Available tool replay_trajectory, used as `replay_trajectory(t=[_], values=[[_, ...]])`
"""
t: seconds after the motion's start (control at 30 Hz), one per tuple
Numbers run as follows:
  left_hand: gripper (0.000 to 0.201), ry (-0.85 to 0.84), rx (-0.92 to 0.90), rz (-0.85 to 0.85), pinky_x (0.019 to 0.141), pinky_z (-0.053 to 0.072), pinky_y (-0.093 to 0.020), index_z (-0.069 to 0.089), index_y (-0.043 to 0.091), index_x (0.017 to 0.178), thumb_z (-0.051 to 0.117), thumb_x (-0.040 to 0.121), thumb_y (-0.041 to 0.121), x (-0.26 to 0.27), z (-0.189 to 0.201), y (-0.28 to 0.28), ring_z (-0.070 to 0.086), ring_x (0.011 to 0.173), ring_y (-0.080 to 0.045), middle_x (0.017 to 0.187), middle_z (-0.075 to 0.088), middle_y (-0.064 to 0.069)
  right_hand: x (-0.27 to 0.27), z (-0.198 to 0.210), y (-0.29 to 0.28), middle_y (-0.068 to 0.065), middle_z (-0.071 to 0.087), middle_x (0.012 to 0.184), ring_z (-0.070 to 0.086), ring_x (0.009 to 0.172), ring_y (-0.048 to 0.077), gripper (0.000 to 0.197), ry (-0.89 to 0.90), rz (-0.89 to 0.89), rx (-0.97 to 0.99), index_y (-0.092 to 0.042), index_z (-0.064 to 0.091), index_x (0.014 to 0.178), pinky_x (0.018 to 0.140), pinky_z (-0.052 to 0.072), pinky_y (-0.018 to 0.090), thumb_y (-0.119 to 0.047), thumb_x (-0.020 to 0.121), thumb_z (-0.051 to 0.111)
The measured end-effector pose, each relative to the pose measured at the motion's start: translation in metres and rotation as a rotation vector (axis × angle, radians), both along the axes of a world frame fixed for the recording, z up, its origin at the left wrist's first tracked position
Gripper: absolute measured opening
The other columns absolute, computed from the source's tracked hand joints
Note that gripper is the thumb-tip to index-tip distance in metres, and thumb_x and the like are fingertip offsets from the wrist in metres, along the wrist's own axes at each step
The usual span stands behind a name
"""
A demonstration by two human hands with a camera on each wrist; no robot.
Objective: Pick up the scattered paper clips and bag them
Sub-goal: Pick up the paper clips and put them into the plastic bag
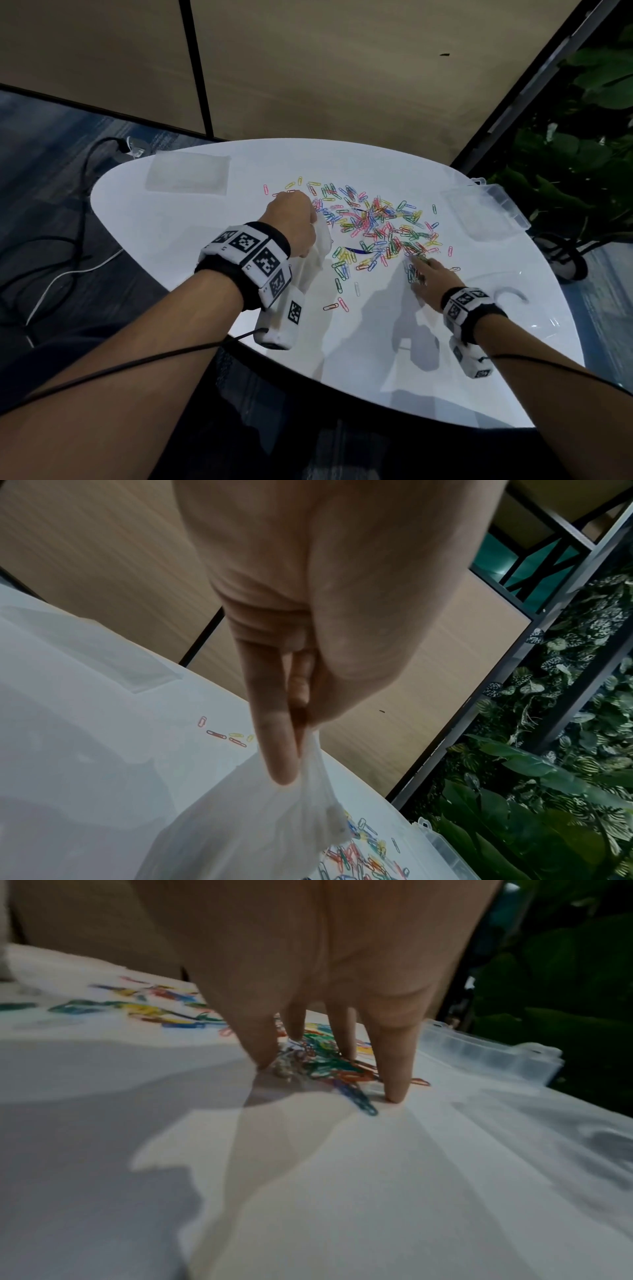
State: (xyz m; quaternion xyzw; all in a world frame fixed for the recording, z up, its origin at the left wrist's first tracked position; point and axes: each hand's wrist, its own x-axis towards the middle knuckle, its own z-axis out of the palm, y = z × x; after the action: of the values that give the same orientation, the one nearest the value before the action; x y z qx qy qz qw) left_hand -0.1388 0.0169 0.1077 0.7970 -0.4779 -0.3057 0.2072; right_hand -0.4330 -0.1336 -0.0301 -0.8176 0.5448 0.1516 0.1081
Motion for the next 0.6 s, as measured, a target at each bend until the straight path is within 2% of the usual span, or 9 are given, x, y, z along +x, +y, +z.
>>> replay_trajectory(t=[0.07,0.13,0.23,0.3,0.37,0.43,0.47,0.53,0.6], values=[[0.037,-0.009,0.007,-0.003,0.089,0.059,-0.04,0.067,0.006,0.122,0.064,0.086,-0.004,-0.001,0.0,-0.001,0.072,0.098,-0.031,0.111,0.072,-0.015,0.011,-0.004,0.005,0.013,0.058,0.119,0.06,0.099,0.034,0.039,-0.03,0.074,-0.121,-0.022,0.05,0.132,0.085,0.051,0.038,-0.02,0.094,0.048],[0.038,-0.009,0.014,0.001,0.089,0.059,-0.04,0.067,0.008,0.122,0.066,0.086,-0.003,-0.001,-0.001,-0.002,0.072,0.099,-0.032,0.116,0.069,-0.015,0.019,0.0,0.008,0.013,0.064,0.097,0.061,0.084,0.031,0.022,-0.025,0.101,-0.185,-0.012,0.063,0.107,0.071,0.046,0.029,-0.009,0.091,0.05],[0.034,-0.017,0.022,0.005,0.086,0.061,-0.041,0.069,0.006,0.118,0.065,0.085,-0.004,0.001,-0.002,0.0,0.073,0.093,-0.033,0.108,0.072,-0.016,0.022,0.009,0.006,0.01,0.066,0.086,0.066,0.083,0.03,0.022,-0.045,-0.011,-0.168,-0.014,0.071,0.085,0.069,0.049,0.027,0.0,0.088,0.053],[0.032,-0.037,0.028,0.007,0.085,0.061,-0.04,0.07,0.005,0.116,0.065,0.085,-0.002,0.003,-0.002,0.001,0.074,0.089,-0.033,0.1,0.074,-0.016,0.02,0.017,0.0,0.009,0.072,0.092,0.068,0.087,0.03,0.027,-0.135,-0.167,-0.144,-0.018,0.077,0.09,0.08,0.056,0.03,-0.002,0.087,0.056],[0.031,-0.054,0.03,0.011,0.086,0.061,-0.04,0.07,0.006,0.115,0.064,0.086,-0.001,0.004,-0.001,0.001,0.074,0.088,-0.032,0.096,0.075,-0.016,0.015,0.024,-0.008,0.006,0.075,0.094,0.069,0.09,0.027,0.019,-0.225,-0.313,-0.12,-0.019,0.08,0.09,0.086,0.055,0.028,-0.009,0.084,0.064],[0.029,-0.053,0.032,0.012,0.085,0.061,-0.04,0.07,0.006,0.114,0.064,0.086,0.0,0.003,-0.002,0.0,0.074,0.088,-0.032,0.1,0.074,-0.016,0.005,0.025,-0.02,0.0,0.076,0.09,0.071,0.088,0.021,0.009,-0.375,-0.505,-0.011,-0.021,0.08,0.084,0.089,0.055,0.029,-0.019,0.075,0.079],[0.027,-0.056,0.034,0.007,0.084,0.061,-0.04,0.071,0.006,0.112,0.064,0.086,0.001,0.002,-0.002,0.0,0.074,0.088,-0.032,0.102,0.073,-0.016,0.001,0.026,-0.026,-0.003,0.076,0.09,0.072,0.087,0.018,0.013,-0.469,-0.6,0.079,-0.022,0.08,0.083,0.09,0.056,0.031,-0.022,0.07,0.084],[0.022,-0.073,0.038,-0.005,0.082,0.062,-0.039,0.074,0.005,0.104,0.065,0.085,0.0,0.0,-0.002,-0.001,0.074,0.086,-0.032,0.101,0.073,-0.016,0.004,0.03,-0.031,0.0,0.075,0.097,0.071,0.089,0.018,0.024,-0.7,-0.703,0.232,-0.018,0.078,0.096,0.09,0.058,0.037,-0.021,0.073,0.082],[0.02,-0.085,0.044,-0.007,0.081,0.062,-0.04,0.075,0.002,0.1,0.064,0.084,-0.002,-0.001,-0.001,-0.002,0.074,0.083,-0.032,0.096,0.074,-0.016,0.026,0.046,-0.023,0.011,0.072,0.105,0.07,0.094,0.022,0.03,-1.008,-0.761,0.392,-0.005,0.07,0.111,0.09,0.057,0.038,-0.012,0.082,0.075]])
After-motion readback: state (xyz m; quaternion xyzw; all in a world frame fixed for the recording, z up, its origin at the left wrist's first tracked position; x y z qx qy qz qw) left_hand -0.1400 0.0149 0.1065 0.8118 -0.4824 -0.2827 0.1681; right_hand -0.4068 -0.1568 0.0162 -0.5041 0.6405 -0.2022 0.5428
